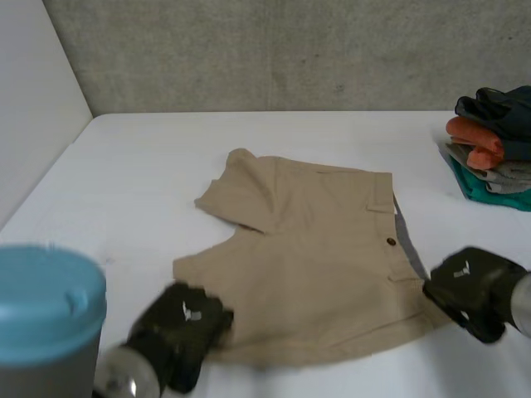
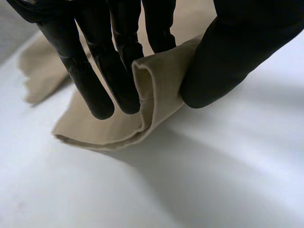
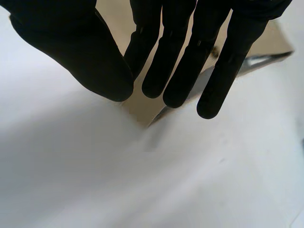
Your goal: Fold the laundry.
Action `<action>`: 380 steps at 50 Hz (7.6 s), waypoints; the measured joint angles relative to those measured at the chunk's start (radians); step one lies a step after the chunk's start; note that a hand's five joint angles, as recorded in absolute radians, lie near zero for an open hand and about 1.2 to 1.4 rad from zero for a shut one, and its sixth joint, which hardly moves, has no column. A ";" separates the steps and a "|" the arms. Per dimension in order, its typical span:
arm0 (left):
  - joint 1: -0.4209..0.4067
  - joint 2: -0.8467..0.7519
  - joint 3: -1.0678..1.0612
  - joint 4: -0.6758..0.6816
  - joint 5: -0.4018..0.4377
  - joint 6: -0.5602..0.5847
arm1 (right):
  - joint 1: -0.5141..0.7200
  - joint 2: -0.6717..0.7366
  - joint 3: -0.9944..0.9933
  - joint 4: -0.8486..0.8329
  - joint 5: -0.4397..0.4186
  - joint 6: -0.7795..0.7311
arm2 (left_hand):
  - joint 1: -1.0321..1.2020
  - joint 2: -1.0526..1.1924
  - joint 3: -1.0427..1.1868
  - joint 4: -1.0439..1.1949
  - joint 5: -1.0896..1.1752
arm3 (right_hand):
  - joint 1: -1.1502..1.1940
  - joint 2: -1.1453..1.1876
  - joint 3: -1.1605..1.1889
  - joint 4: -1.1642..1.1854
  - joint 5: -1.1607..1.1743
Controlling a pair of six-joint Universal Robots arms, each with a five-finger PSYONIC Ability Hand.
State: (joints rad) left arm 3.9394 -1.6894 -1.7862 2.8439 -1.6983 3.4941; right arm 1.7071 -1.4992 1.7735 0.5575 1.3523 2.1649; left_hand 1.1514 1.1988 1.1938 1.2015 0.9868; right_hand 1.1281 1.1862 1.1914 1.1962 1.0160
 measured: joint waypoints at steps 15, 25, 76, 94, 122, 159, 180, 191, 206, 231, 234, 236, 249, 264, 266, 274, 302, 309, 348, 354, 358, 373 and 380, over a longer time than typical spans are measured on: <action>-0.042 -0.047 0.020 0.063 -0.015 0.062 | -0.016 -0.009 0.066 -0.165 -0.063 0.010 | 0.000 0.000 0.000 0.000 0.005 | -0.021 -0.039 -0.045 -0.038 -0.032; 0.053 -0.143 0.204 0.175 -0.029 0.048 | -0.017 -0.029 0.089 -0.370 -0.127 0.297 | 0.000 0.000 0.000 0.000 0.005 | -0.594 -0.673 -0.676 -0.690 -0.705; -0.102 0.002 0.024 -0.094 -0.014 0.058 | -0.079 -0.067 0.110 -0.033 -0.130 -0.088 | 0.000 0.000 0.000 0.000 0.005 | -0.016 -0.004 -0.001 0.002 -0.001; 0.123 -0.511 0.598 0.353 -0.062 0.273 | 0.066 0.401 -0.371 -0.379 -0.043 0.186 | 0.000 0.000 0.000 0.000 0.005 | -0.016 -0.004 -0.001 0.003 0.003; 0.066 -0.710 0.721 0.753 -0.066 0.370 | 0.161 0.504 -0.450 -0.747 0.159 0.336 | -0.961 -0.992 -0.982 -0.999 -0.937 | -0.895 -0.968 -0.976 -0.983 -0.966; 0.065 -0.288 0.208 0.755 -0.069 0.140 | -0.098 0.369 -0.143 -0.774 0.178 0.083 | -0.961 -0.992 -0.982 -0.999 -0.937 | -0.059 -0.024 -0.023 0.000 -0.055; 0.090 -0.209 0.175 0.758 -0.074 0.058 | 0.451 0.464 -0.091 -1.048 -0.243 -0.099 | -0.961 -0.992 -0.982 -0.999 -0.937 | -0.594 -0.607 -0.580 -0.577 -0.603; 0.077 -0.283 0.313 0.756 -0.065 0.057 | 0.323 0.276 -0.085 -1.017 -0.246 0.351 | -0.961 -0.992 -0.982 -0.999 -0.937 | -0.897 -0.971 -0.979 -0.986 -0.965; -0.019 -0.649 0.731 0.635 0.076 0.050 | 0.066 0.362 -0.325 -0.652 -0.232 0.865 | -0.961 -0.992 -0.982 -0.999 -0.937 | -0.897 -0.971 -0.979 -0.986 -0.965; -0.034 -0.893 1.032 0.072 -0.114 0.052 | 0.081 0.708 -0.569 -0.461 -0.251 0.532 | -0.982 -1.027 -0.982 -0.999 -0.937 | -0.928 -1.002 -0.992 -0.986 -0.965; -0.050 -0.854 1.030 0.056 -0.109 0.049 | 0.083 0.669 -0.565 -0.461 -0.230 0.509 | -0.983 -1.031 -0.982 -0.999 -0.937 | -0.928 -1.002 -0.992 -0.986 -0.965; -0.059 -0.817 1.025 0.050 -0.104 0.044 | 0.086 0.623 -0.552 -0.463 -0.222 0.503 | -0.983 -1.031 -0.982 -0.999 -0.937 | -0.928 -1.002 -0.992 -0.986 -0.965; -0.024 -0.503 0.861 0.059 0.056 -0.115 | 0.097 0.245 -0.141 -0.664 -0.207 0.511 | -0.983 -1.031 -0.982 -0.999 -0.939 | -0.928 -1.002 -0.992 -0.986 -0.968; 0.078 -0.426 0.723 0.064 0.243 -0.263 | 0.170 0.268 0.338 -1.207 -0.288 0.430 | -0.982 -1.029 -0.982 -0.999 -0.939 | -0.928 -1.002 -0.992 -0.986 -0.968; 0.077 -0.428 0.721 0.066 0.242 -0.263 | 0.171 0.302 0.324 -1.233 -0.285 0.407 | -0.982 -1.029 -0.982 -0.999 -0.939 | -0.928 -1.002 -0.992 -0.986 -0.968; 0.073 -0.428 0.702 0.104 0.236 -0.259 | 0.171 0.424 0.225 -1.280 -0.274 0.346 | -0.980 -1.029 -0.982 -0.999 -0.939 | -0.911 -0.969 -0.967 -0.967 -0.955; 0.073 -0.399 0.648 0.133 0.233 -0.259 | 0.242 0.564 -0.055 -1.291 -0.160 0.415 | -0.980 -1.029 -0.982 -0.999 -0.939 | -0.191 -0.184 -0.201 -0.209 -0.304; 0.075 -0.383 0.640 0.134 0.233 -0.259 | 0.237 0.576 -0.169 -1.285 -0.051 0.456 | -0.980 -1.029 -0.982 -0.999 -0.939 | -0.108 -0.034 -0.053 -0.001 -0.114; 0.044 -0.316 0.670 0.195 0.238 -0.259 | -0.263 0.769 -1.156 -1.307 -0.182 1.089 | -0.980 -1.029 -0.982 -0.999 -0.939 | -0.074 -0.025 -0.021 0.004 -0.054; 0.043 -0.317 0.654 0.194 0.238 -0.259 | -0.367 0.903 -1.164 -1.389 -0.278 1.195 | -0.980 -1.029 -0.982 -0.999 -0.939 | -0.074 -0.025 -0.021 0.004 -0.051; 0.041 -0.320 0.642 0.195 0.238 -0.260 | -0.441 0.976 -1.117 -1.417 -0.349 1.228 | -0.980 -1.028 -0.982 -0.999 -0.939 | -0.074 -0.025 -0.021 0.004 -0.050; 0.036 -0.329 0.611 0.196 0.238 -0.259 | -0.585 0.952 -0.842 -1.520 -0.526 1.199 | -0.980 -1.023 -0.982 -0.999 -0.939 | -0.074 -0.019 -0.014 0.004 -0.041; 0.016 -0.318 0.612 0.197 0.239 -0.258 | -0.582 0.871 -0.771 -1.516 -0.549 1.207 | -0.980 -1.023 -0.982 -0.999 -0.940 | -0.358 -0.365 -0.357 -0.327 -0.344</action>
State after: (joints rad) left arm 3.9556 -2.0079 -1.1743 3.0412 -1.4592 3.2363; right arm 1.1247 -0.6279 1.0025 -0.9586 0.8038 3.3717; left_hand 0.1715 0.1757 0.2114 0.2027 0.0473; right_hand 0.7700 0.8213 0.8348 0.8691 0.6716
